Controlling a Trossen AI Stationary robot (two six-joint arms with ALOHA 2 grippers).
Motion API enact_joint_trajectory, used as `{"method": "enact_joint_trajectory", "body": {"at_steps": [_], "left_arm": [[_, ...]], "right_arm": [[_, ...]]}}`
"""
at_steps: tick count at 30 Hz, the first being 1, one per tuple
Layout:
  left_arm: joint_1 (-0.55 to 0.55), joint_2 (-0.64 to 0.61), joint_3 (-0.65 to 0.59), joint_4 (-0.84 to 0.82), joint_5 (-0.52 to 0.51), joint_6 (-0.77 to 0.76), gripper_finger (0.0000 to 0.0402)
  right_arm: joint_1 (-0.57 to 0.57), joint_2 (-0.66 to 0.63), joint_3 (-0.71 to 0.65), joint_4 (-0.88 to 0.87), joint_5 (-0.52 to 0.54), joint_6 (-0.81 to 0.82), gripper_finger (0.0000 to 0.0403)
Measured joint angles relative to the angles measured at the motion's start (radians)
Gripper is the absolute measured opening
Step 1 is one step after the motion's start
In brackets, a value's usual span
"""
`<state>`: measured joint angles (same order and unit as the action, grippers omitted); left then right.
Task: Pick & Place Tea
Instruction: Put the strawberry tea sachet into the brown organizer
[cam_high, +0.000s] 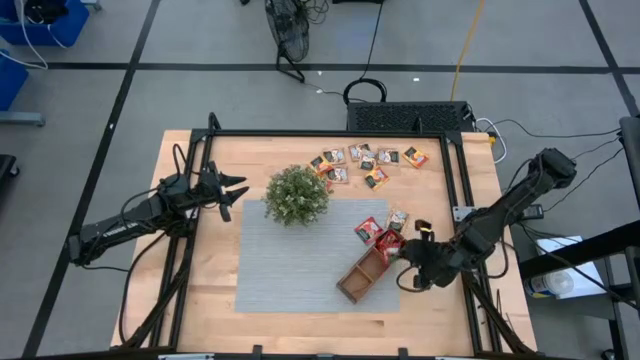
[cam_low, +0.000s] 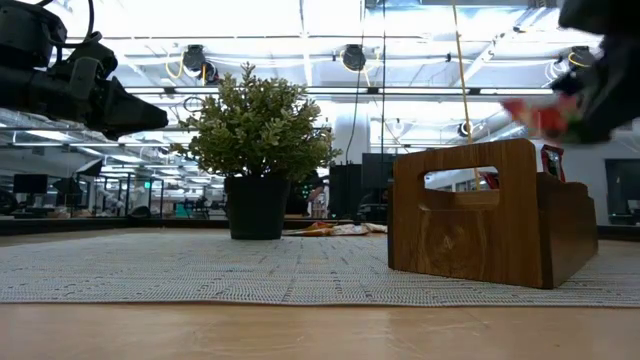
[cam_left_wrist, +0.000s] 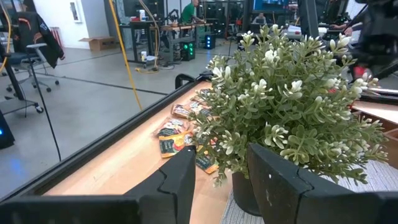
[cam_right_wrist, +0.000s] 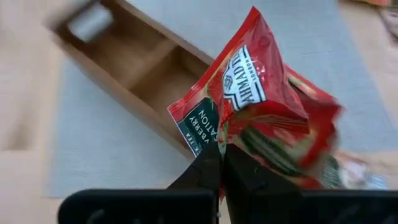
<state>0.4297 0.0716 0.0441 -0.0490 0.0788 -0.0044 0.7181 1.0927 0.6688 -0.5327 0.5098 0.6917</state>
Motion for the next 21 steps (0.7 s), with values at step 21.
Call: {"method": "enact_joint_trajectory", "body": {"at_steps": [21], "left_arm": [[0.0,0.0,0.0,0.0,0.0,0.0,0.0147]], "right_arm": [[-0.039,0.076,-0.151,0.104,0.061,-0.218,0.0]]}}
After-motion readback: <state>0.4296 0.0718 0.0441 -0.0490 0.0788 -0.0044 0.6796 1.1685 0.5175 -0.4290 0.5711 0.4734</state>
